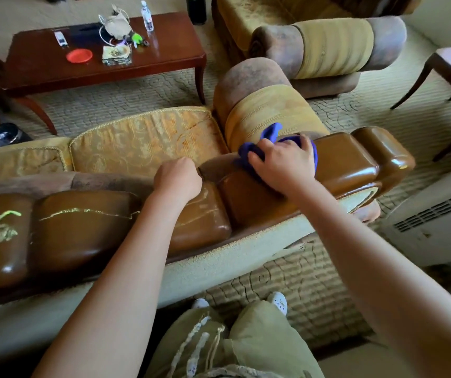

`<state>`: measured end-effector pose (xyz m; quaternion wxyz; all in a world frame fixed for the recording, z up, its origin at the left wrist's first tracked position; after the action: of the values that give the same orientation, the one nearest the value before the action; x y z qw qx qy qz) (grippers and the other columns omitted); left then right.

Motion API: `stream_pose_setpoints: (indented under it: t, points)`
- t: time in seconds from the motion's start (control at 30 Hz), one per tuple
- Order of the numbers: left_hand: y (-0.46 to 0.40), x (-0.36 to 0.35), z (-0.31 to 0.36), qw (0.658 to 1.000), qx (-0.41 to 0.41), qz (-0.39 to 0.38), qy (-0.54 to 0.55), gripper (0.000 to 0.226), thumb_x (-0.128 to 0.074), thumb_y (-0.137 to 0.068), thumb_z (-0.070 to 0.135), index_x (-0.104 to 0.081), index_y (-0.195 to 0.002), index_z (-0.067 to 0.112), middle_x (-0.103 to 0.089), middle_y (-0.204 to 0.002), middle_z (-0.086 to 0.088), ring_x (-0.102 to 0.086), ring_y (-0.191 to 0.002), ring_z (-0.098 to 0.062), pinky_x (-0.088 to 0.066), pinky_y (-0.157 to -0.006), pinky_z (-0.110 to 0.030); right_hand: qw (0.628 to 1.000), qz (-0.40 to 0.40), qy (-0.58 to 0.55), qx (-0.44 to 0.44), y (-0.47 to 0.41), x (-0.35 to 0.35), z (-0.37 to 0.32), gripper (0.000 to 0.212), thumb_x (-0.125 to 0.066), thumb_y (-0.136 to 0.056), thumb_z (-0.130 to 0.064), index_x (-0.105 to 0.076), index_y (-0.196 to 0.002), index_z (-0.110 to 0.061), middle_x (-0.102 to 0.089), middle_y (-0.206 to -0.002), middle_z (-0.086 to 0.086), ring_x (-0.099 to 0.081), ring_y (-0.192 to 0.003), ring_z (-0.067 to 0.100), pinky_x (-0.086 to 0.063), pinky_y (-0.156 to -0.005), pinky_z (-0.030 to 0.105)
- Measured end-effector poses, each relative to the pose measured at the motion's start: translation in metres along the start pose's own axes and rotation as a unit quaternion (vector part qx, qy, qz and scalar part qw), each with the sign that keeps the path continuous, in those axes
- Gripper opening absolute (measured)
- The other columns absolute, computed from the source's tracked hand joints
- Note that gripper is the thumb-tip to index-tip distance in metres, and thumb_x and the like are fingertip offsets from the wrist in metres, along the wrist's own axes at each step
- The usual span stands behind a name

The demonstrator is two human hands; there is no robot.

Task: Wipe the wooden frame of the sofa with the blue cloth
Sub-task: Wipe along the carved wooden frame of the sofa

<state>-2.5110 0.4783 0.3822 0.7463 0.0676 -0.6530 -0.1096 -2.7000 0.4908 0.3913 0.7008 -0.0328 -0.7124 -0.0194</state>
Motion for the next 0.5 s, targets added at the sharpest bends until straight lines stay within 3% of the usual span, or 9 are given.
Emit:
stream_pose_setpoints:
  t: [0.1,0.17,0.27,0.37,0.5]
  points:
    - [-0.006,-0.001,0.005,1.000,-0.007,-0.014,0.023,0.015,-0.041,-0.094,0.011,-0.054,-0.089,0.006,-0.055,-0.087,-0.011,-0.052,-0.079,-0.028,-0.042,-0.066,-0.036,0.979,-0.191,0.036,-0.066,-0.044,-0.002,0.012,0.051,-0.028,-0.094,-0.048,-0.053,-0.126,-0.017,-0.054,-0.129,0.013,-0.049,-0.117,0.033,-0.030,-0.092,0.044]
    - [-0.015,-0.005,0.004,0.997,0.005,-0.023,0.074,0.017,-0.041,-0.092,0.010,-0.056,-0.097,0.005,-0.058,-0.097,-0.011,-0.053,-0.085,-0.030,-0.048,-0.074,-0.039,0.964,-0.247,0.090,-0.037,-0.051,-0.011,-0.007,0.052,-0.031,-0.094,-0.047,-0.049,-0.131,-0.017,-0.049,-0.137,0.011,-0.043,-0.125,0.034,-0.031,-0.097,0.045]
    - [-0.018,-0.008,0.000,0.989,0.023,-0.044,0.137,0.032,-0.041,-0.089,0.010,-0.060,-0.114,0.006,-0.059,-0.118,-0.011,-0.055,-0.099,-0.032,-0.050,-0.088,-0.042,0.962,-0.253,0.107,0.017,-0.039,-0.024,-0.053,0.060,-0.030,-0.092,-0.058,-0.050,-0.132,-0.018,-0.049,-0.138,0.006,-0.042,-0.129,0.030,-0.030,-0.101,0.042]
    - [-0.016,-0.007,-0.002,0.987,0.021,-0.047,0.155,0.032,-0.042,-0.088,0.009,-0.062,-0.114,0.006,-0.060,-0.117,-0.014,-0.056,-0.100,-0.033,-0.050,-0.088,-0.041,0.966,-0.246,0.013,0.082,-0.025,-0.029,-0.093,0.053,-0.030,-0.094,-0.050,-0.052,-0.130,-0.018,-0.052,-0.136,0.004,-0.047,-0.125,0.026,-0.031,-0.095,0.042]
    - [-0.015,0.008,-0.002,0.974,0.047,-0.010,0.221,0.033,-0.038,-0.090,0.001,-0.066,-0.107,0.000,-0.062,-0.113,-0.015,-0.056,-0.100,-0.031,-0.048,-0.088,-0.036,0.972,-0.180,-0.058,0.138,-0.004,-0.016,-0.103,0.047,-0.025,-0.097,-0.046,-0.060,-0.113,-0.019,-0.062,-0.111,0.003,-0.054,-0.097,0.024,-0.033,-0.083,0.039]
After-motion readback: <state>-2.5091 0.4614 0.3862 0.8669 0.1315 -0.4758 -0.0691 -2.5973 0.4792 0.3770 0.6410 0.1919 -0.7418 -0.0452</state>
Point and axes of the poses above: each hand's wrist, its own y-axis away from the middle knuckle, its own x-axis out of the back of the hand, z = x × y, the point moved 6 cm from there along -y, towards the middle knuckle
